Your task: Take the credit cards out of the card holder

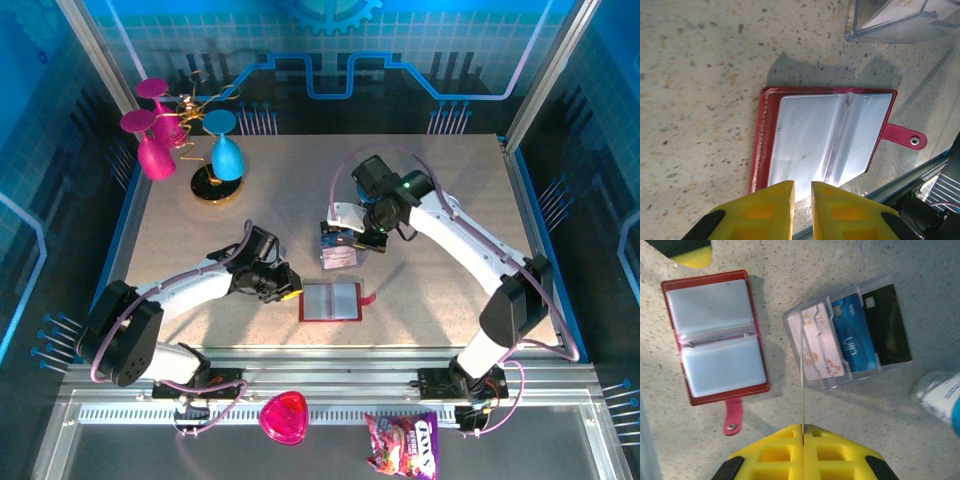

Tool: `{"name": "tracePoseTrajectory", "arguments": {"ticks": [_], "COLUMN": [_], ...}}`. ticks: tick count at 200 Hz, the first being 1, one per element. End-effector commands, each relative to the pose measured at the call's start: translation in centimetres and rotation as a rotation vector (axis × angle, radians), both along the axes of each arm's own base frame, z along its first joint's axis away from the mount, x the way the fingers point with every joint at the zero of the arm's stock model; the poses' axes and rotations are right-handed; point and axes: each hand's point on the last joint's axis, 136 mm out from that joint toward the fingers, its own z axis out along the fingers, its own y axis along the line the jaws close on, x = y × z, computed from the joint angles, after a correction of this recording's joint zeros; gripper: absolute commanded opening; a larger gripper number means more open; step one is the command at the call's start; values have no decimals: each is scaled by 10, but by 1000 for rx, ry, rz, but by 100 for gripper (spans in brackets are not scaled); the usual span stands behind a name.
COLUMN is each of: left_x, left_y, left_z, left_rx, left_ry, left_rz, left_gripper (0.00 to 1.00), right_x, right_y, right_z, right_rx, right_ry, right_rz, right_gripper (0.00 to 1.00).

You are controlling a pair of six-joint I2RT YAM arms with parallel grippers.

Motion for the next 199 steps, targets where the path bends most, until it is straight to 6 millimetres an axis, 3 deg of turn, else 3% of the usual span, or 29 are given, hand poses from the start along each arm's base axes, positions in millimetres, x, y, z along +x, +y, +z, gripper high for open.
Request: {"name": "tracePoseTrajectory", "arguments": {"ticks": [1,131,199], "left_x": [-8,-12,-6], "left_y": [12,32,37], "left_z": [-2,6,7], "left_rx": [26,27,26], "left_ry": [5,-24,-14], "left_rz": [14,81,102], "left_gripper": [16,17,16], "right_x": [0,63,83], "right_y": [2,34,41], "right_z": [1,-35,-47], "right_rx": [-68,-154,-160], "right_ry": [-2,116,126], "right_rz": [141,278,289], "right_gripper": [0,0,0]}}
